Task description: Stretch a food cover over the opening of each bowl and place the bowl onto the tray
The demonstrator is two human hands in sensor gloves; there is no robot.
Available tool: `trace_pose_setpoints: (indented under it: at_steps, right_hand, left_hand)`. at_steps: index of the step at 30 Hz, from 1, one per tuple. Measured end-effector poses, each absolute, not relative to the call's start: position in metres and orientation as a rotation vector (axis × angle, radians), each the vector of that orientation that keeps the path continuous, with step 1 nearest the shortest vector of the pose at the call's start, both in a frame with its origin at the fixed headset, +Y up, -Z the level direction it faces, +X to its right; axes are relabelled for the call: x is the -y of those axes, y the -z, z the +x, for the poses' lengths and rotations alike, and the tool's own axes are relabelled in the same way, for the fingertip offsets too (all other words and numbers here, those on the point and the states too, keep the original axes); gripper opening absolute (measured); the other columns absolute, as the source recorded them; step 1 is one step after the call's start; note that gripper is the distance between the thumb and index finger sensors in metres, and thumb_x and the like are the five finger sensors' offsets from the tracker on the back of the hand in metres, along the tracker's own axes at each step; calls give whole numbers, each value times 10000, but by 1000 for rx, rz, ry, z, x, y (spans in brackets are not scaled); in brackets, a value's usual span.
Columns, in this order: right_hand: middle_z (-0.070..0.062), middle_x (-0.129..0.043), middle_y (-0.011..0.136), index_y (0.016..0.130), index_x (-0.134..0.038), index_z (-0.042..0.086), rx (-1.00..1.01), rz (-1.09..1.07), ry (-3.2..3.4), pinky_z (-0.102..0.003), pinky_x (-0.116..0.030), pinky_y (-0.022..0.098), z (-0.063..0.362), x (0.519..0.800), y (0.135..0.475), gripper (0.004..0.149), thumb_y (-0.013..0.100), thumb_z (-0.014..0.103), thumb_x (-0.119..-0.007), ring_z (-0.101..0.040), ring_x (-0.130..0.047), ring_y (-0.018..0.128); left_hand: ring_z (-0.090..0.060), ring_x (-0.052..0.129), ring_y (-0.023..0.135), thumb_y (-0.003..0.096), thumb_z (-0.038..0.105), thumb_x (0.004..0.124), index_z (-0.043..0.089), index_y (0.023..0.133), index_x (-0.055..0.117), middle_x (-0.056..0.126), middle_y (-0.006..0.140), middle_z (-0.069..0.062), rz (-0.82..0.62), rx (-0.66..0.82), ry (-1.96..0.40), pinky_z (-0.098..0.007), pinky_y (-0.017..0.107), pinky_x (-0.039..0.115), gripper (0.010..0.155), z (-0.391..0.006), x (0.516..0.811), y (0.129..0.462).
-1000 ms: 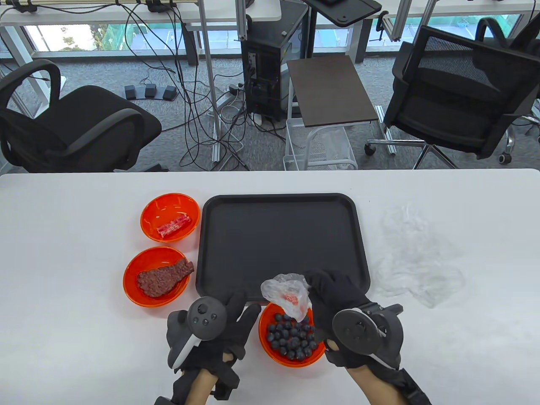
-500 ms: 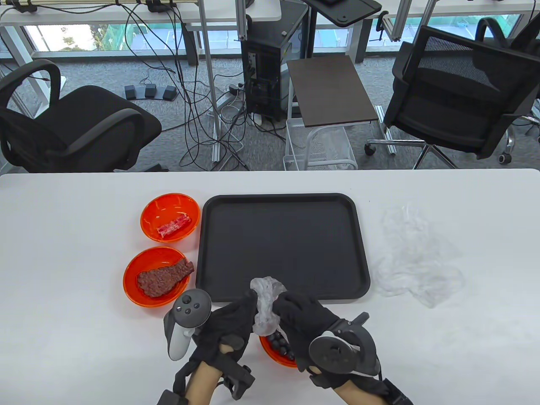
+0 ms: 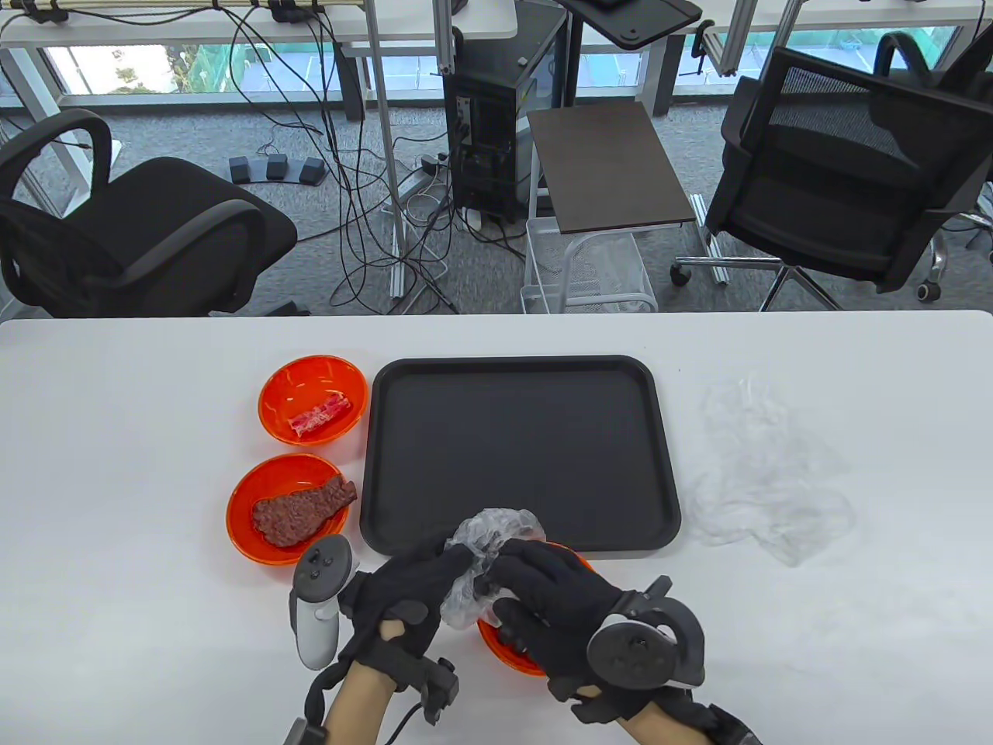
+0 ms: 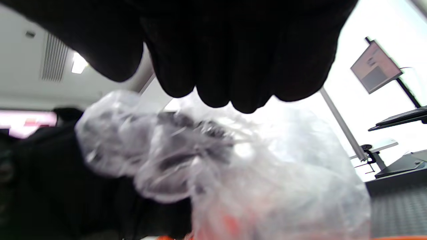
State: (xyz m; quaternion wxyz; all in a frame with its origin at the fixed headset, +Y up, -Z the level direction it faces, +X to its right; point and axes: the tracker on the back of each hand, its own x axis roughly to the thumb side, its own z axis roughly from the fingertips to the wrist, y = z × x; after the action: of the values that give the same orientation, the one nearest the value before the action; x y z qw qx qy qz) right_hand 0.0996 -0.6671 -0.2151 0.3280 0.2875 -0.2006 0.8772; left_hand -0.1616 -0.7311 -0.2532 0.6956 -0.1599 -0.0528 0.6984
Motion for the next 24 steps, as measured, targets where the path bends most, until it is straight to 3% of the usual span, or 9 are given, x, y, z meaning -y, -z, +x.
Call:
trace_pose_setpoints:
  at_steps: [4,8,11,14,18,24]
  right_hand:
    - [-165,-851,970,975,-805,145,522,354,-2100,-534,-840,515,142,674,235,520,511,380,-799,-437,-946,783]
    - [-182,-848,967,990,-792,151,376,166,-2081,-500,-877,490,163,688,251,510,493,266,-819,-426,-982,748]
    - [-198,-858,958,994,-793,123,202,172,-1998,-461,-921,455,161,704,260,539,472,242,-857,-411,-1026,709]
    - [-230,-822,979,1038,-720,63,-15,289,-1807,-469,-910,469,146,718,265,652,474,345,-887,-442,-1001,735]
    - [-273,-754,1016,1070,-652,16,-95,399,-1746,-504,-868,507,127,716,260,718,506,422,-831,-488,-939,788]
    - [-303,-705,1033,1090,-566,-25,-150,470,-1734,-522,-848,519,110,715,254,772,521,442,-799,-515,-902,813]
  left_hand:
    - [-223,1152,679,524,467,837,270,922,867,1092,814,6,-368,214,-1611,-425,532,950,446,-163,726,253]
    - [-211,1151,673,524,470,832,289,924,866,1102,797,39,-370,330,-1623,-418,530,949,440,-158,720,253]
    - [-204,1149,675,525,472,830,299,928,863,1091,805,49,-376,382,-1632,-416,533,947,439,-153,719,252]
    - [-204,1145,684,529,472,825,305,934,857,1088,810,52,-379,378,-1622,-416,538,944,440,-148,720,251]
    - [-202,1148,685,528,472,828,307,933,858,1087,816,53,-316,296,-1543,-414,538,946,438,-147,722,251]
    - [-208,1145,692,529,468,832,307,936,854,1080,829,51,-302,227,-1493,-417,542,945,438,-142,728,252]
